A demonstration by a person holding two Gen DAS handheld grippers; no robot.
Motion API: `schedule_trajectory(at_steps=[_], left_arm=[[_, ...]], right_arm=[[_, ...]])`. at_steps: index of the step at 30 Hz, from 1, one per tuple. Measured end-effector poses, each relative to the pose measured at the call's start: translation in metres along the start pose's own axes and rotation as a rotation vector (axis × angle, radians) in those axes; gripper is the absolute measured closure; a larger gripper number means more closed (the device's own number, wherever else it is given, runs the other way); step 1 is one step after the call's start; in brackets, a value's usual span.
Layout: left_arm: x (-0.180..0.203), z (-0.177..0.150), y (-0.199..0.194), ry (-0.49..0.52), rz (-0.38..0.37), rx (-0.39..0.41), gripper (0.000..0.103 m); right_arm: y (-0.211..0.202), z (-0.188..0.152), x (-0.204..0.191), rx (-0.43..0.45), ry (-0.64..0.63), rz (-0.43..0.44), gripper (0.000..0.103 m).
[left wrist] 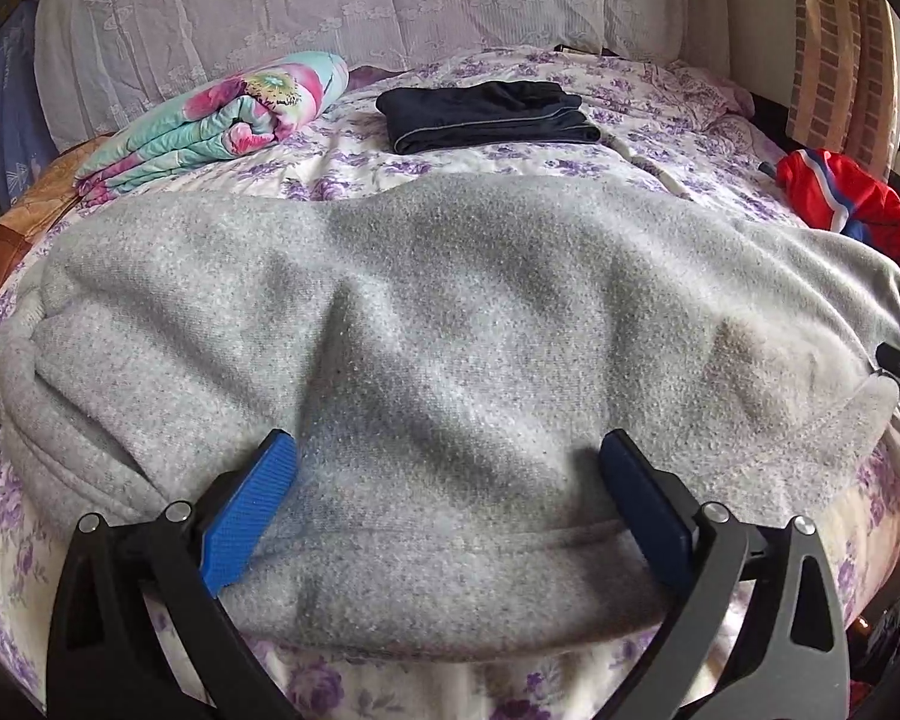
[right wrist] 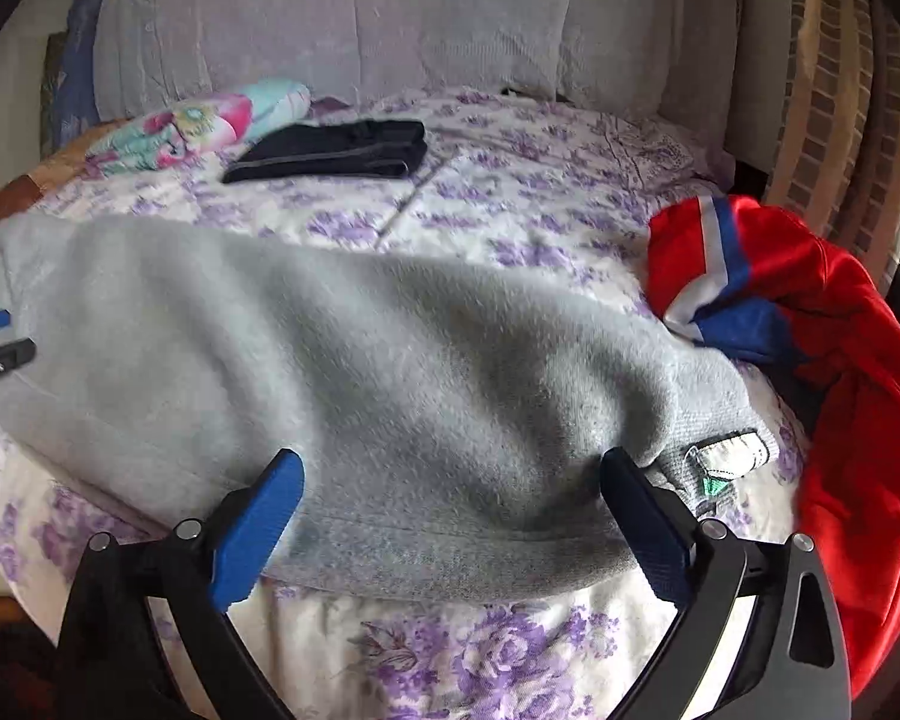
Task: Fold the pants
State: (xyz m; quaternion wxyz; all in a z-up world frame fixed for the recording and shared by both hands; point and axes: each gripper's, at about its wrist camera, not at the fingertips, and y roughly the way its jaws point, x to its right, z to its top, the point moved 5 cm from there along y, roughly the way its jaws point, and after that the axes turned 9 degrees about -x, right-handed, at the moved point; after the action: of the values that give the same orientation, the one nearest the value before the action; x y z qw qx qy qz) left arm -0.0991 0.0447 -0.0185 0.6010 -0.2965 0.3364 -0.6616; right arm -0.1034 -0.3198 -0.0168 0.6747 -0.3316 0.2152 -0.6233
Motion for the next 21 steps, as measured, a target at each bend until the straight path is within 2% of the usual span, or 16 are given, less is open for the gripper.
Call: schedule_trajectory(at_steps=[1, 3, 5, 7, 8, 10, 11, 12, 14, 16, 18, 19, 21], left_arm=[[0.001, 0.002, -0.005, -0.015, -0.019, -0.009, 0.005], [0.010, 0.011, -0.019, -0.028, -0.134, 0.018, 0.005], [0.023, 0.024, -0.029, -0.024, -0.208, 0.053, 0.005], [0.041, 0.032, -0.022, 0.016, -0.194, 0.047, 0.005], [0.050, 0.032, -0.009, 0.051, -0.173, 0.011, 0.005], [0.064, 0.020, 0.028, 0.100, -0.102, -0.096, 0.004], [0.066, 0.017, 0.024, 0.110, -0.076, -0.041, 0.004], [0.067, 0.016, 0.016, 0.119, -0.077, -0.021, 0.005], [0.061, 0.015, 0.007, 0.080, -0.132, -0.031, 0.005], [0.046, 0.016, -0.004, -0.017, -0.196, 0.005, 0.005], [0.031, 0.018, -0.004, -0.082, -0.231, 0.008, 0.005], [0.026, 0.017, 0.001, -0.086, -0.243, -0.016, 0.005], [0.030, 0.010, 0.008, -0.019, -0.224, -0.044, 0.005]], right_arm=[[-0.014, 0.009, 0.006, 0.053, 0.016, -0.018, 0.004], [-0.028, 0.027, 0.026, 0.101, 0.059, -0.060, 0.004], [-0.013, 0.040, 0.044, 0.052, 0.107, -0.023, 0.004], [0.034, 0.031, 0.054, -0.122, 0.170, 0.061, 0.003], [0.060, 0.022, 0.053, -0.198, 0.186, 0.089, 0.003], [0.060, 0.019, 0.045, -0.169, 0.133, 0.019, 0.003], [0.050, 0.024, 0.040, -0.155, 0.119, -0.003, 0.003], [0.034, 0.033, 0.035, -0.097, 0.122, 0.005, 0.003], [0.009, 0.053, 0.020, 0.018, 0.125, 0.059, 0.003], [0.002, 0.078, -0.012, 0.046, 0.060, 0.160, 0.003], [0.017, 0.094, -0.058, 0.008, -0.034, 0.282, 0.003], [0.031, 0.097, -0.081, -0.034, -0.072, 0.314, 0.003], [0.074, 0.088, -0.130, -0.185, -0.176, 0.348, 0.003]])
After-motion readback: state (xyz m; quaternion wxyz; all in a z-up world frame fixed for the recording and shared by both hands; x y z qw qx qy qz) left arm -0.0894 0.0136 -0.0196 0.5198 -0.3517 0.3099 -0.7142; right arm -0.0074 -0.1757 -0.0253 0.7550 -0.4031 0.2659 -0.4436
